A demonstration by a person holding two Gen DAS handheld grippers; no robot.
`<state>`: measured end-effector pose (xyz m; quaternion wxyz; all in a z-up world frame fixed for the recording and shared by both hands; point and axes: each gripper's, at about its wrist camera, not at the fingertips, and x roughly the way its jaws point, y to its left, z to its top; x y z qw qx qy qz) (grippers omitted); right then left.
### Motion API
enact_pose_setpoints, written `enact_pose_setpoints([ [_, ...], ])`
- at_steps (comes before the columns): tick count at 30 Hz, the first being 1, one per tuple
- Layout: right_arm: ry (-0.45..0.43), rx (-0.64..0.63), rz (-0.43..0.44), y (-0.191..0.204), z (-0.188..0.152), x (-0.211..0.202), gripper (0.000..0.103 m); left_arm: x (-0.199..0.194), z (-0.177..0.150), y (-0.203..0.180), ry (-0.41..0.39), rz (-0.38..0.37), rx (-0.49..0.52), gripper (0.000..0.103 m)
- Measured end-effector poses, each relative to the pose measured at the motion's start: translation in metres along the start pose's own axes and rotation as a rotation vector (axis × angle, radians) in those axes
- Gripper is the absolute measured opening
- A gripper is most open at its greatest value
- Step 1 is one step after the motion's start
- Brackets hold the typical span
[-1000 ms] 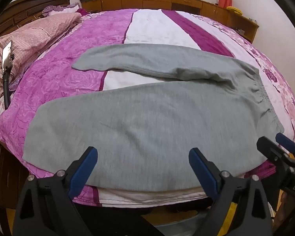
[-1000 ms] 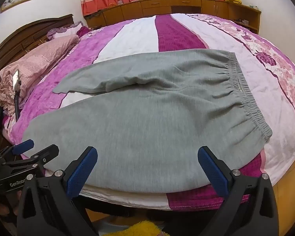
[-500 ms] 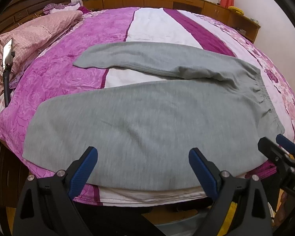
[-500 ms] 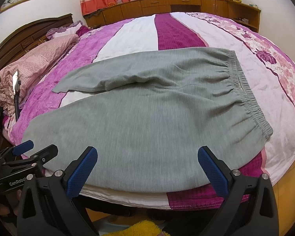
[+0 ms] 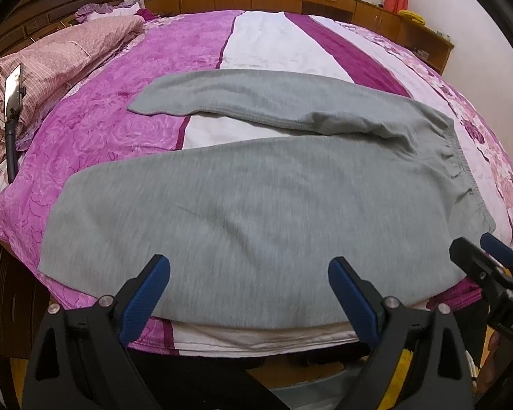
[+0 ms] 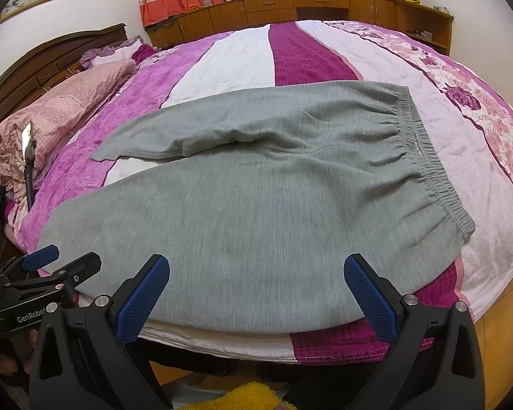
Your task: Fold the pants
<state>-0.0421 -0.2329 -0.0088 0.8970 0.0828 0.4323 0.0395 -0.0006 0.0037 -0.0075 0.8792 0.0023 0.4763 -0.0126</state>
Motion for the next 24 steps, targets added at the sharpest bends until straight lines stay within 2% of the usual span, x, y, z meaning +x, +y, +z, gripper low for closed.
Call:
enact_pose_setpoints([
  [24, 0.01, 0.008, 0.002, -0.0004, -0.002, 0.0052, 0.099, 0.0076, 0.0032, 0.0049, 0.038, 0.002, 0.001, 0.096],
])
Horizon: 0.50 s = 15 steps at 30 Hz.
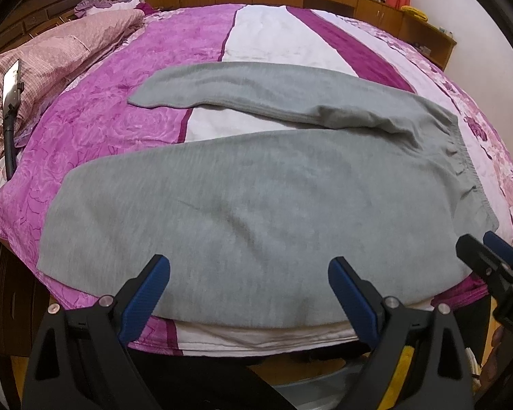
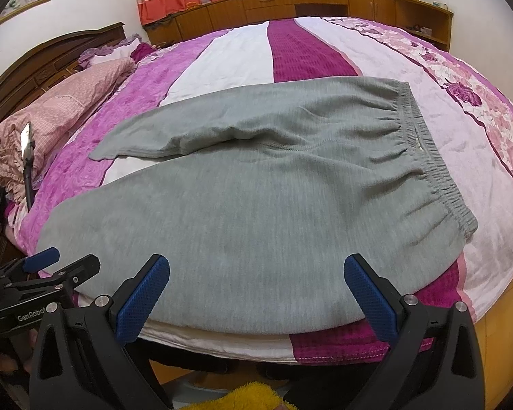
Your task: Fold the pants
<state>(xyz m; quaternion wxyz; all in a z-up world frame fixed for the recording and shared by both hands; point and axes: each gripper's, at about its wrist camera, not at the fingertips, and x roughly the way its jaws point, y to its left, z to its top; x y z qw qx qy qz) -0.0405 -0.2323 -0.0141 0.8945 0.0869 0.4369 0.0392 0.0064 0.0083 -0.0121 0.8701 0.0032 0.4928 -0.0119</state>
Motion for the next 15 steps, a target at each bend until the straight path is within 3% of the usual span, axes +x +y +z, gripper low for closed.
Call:
enact_pose_setpoints([
  [15, 0.016, -0.013, -0.013, -0.015, 0.022, 0.007, 0.099, 0.015, 0.015, 0.013, 0.052, -0.001, 0.041, 0.096],
])
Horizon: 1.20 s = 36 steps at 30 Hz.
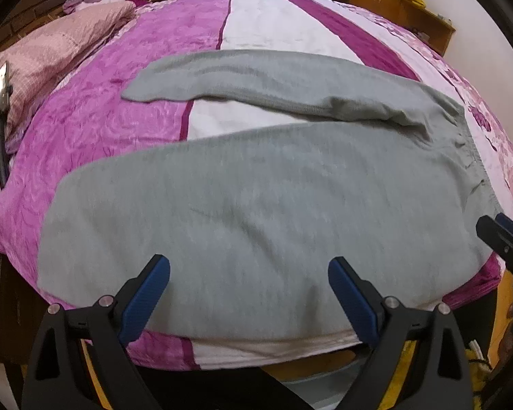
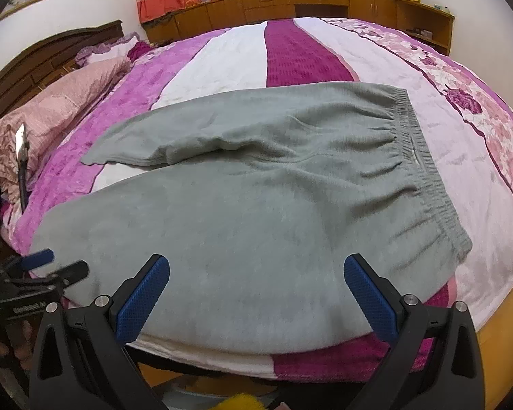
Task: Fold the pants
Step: 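Lower both grippers onto the sweatpants leg edge and close them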
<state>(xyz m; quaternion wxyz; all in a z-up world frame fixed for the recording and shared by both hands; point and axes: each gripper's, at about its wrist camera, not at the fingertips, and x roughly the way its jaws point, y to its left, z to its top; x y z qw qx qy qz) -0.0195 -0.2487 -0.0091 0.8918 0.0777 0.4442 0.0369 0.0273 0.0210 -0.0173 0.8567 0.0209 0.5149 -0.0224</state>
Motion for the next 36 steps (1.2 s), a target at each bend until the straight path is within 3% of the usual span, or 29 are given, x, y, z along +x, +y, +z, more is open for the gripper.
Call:
enact_pose_setpoints([
  [19, 0.031, 0.056, -0.02, -0.041, 0.068, 0.026, 0.099, 0.017, 0.091, 0.044, -0.043, 0.072, 0.005, 0.096],
  [29, 0.046, 0.029, -0.026, -0.05, 0.121, 0.059, 0.099, 0.049, 0.152, 0.082, -0.029, 0.121, -0.033, 0.096],
  [36, 0.044, -0.027, -0.037, -0.052, 0.16, 0.091, 0.099, 0.084, 0.198, 0.109, -0.005, 0.101, -0.088, 0.096],
])
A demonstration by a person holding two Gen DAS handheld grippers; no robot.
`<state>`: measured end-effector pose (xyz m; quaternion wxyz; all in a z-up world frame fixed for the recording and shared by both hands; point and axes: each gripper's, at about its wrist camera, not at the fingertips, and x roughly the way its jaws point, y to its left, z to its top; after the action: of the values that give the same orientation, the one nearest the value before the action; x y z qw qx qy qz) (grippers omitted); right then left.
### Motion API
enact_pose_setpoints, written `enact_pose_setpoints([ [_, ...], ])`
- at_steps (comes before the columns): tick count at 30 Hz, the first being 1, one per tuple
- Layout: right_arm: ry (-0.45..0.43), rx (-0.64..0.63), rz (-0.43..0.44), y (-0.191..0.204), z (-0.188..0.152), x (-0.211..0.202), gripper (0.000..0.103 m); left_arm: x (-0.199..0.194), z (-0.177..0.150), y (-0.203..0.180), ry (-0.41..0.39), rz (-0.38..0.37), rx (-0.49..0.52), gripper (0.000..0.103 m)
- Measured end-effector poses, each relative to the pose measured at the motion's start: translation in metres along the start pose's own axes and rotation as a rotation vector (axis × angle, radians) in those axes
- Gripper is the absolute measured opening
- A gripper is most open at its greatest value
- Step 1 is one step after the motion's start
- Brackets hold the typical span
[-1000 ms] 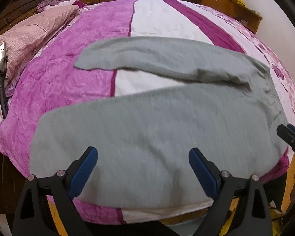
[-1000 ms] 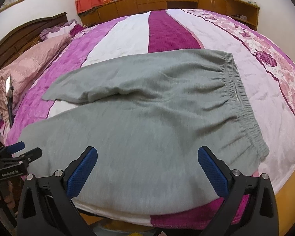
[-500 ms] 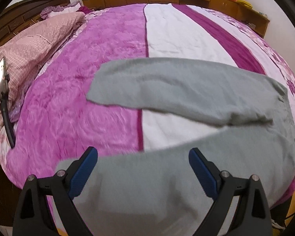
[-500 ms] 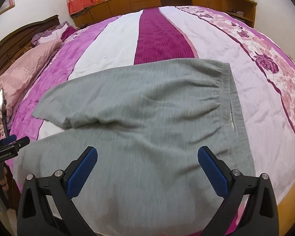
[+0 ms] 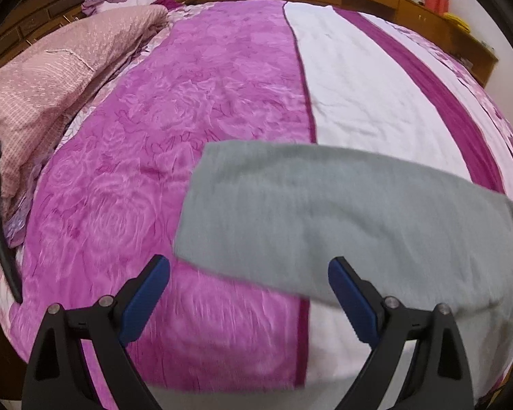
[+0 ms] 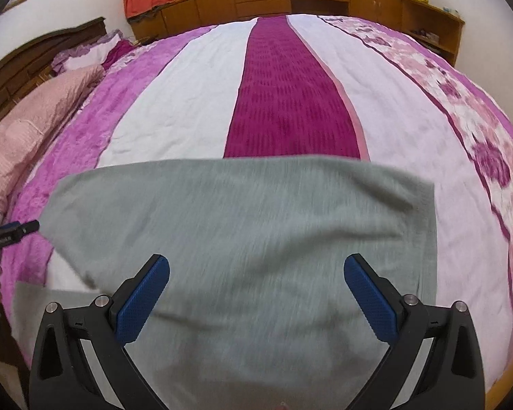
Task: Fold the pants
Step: 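Lower both grippers onto the sweatpants leg edge and close them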
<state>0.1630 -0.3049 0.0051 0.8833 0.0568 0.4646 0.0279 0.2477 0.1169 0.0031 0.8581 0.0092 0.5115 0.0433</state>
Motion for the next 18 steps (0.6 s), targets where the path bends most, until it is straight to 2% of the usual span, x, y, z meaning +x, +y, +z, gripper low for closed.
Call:
enact_pose_setpoints([
  [8, 0.068, -0.043, -0.025, -0.02, 0.041, 0.051, 0.099, 0.056, 0.044, 0.013, 0.03, 0.023, 0.003, 0.096],
  [13, 0.082, -0.083, -0.018, -0.021, 0.059, 0.076, 0.099, 0.087, 0.056, 0.021, 0.075, 0.013, -0.01, 0.096],
  [18, 0.128, -0.12, -0.015, -0.022, 0.064, 0.102, 0.099, 0.106, 0.059, 0.03, 0.09, -0.01, -0.01, 0.097],
])
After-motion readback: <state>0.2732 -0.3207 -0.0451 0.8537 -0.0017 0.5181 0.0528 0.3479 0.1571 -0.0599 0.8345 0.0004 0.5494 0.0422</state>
